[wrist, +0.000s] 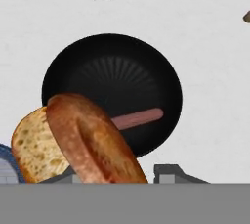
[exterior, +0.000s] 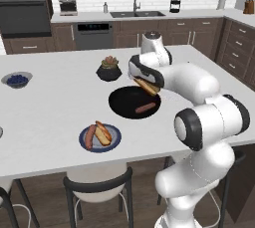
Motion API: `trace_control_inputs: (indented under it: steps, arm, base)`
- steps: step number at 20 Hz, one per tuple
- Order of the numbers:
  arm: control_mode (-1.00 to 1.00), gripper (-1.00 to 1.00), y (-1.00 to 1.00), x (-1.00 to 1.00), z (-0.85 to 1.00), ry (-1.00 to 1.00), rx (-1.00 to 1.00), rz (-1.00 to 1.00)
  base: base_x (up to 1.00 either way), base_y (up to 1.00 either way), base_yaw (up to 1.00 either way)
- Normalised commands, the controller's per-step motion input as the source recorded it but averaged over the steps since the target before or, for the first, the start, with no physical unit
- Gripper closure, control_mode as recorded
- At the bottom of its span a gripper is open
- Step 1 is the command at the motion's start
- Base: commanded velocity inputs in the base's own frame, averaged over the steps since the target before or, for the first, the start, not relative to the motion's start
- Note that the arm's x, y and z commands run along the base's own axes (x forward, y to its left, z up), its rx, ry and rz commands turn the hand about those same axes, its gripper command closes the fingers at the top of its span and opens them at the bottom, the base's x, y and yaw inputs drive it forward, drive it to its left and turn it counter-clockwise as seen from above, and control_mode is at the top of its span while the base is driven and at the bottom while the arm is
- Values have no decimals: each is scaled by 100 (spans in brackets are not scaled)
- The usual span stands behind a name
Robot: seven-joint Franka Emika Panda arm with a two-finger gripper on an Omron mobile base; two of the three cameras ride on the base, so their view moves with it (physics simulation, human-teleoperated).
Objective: Place one bun and one sausage from the bowl on each plate.
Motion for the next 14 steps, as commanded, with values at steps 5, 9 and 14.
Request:
trace_control_inputs:
  steps: [5, 9, 14]
  arm:
    - [-100, 100, 0, -92, 74, 32, 18, -17]
    - [100, 100, 0, -50, 15, 12, 7, -9]
    - [100, 100, 0, 0, 0, 0, 0, 0]
  base:
    - [0, 0, 0]
    - [-50, 16, -9]
    - [-74, 100, -17]
